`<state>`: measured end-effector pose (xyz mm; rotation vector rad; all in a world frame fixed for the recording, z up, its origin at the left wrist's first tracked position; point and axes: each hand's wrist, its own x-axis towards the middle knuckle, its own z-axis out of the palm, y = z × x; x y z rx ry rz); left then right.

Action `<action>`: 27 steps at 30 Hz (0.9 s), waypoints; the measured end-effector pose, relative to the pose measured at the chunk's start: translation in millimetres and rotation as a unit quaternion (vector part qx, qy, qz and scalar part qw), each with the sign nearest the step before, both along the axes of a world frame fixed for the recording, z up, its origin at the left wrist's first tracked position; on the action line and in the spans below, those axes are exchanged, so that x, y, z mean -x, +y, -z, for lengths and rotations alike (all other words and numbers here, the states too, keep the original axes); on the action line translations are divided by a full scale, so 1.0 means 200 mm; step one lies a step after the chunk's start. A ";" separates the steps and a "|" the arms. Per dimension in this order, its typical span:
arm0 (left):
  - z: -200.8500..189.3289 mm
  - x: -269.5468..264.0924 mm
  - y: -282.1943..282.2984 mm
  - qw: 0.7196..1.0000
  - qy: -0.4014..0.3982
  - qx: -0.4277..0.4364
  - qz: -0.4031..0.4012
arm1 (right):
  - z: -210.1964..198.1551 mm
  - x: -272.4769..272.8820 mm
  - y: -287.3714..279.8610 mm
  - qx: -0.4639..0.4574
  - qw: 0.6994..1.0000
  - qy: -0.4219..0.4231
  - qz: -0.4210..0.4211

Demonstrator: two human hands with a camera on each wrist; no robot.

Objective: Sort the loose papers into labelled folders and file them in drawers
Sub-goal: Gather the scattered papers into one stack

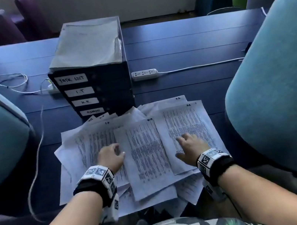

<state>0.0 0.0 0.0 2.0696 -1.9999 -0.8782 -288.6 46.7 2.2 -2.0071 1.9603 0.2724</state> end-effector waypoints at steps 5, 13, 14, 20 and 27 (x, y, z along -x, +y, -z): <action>0.08 0.00 0.03 0.994 0.008 -0.104 -0.016 | 0.13 -0.05 0.04 -0.102 0.994 0.016 0.029; 0.19 -0.01 -0.03 0.974 0.134 -0.163 -0.085 | 0.19 -0.10 0.06 -0.160 0.985 -0.016 0.060; 0.23 -0.01 -0.06 0.971 0.140 -0.169 -0.092 | 0.19 -0.11 0.07 -0.160 0.986 -0.019 0.053; 0.22 0.07 -0.08 0.971 0.152 -0.161 -0.085 | 0.19 -0.15 0.05 -0.058 0.994 -0.078 0.041; 0.30 0.09 -0.13 0.971 0.144 -0.152 -0.112 | 0.20 0.22 -0.11 0.002 0.946 -0.032 0.322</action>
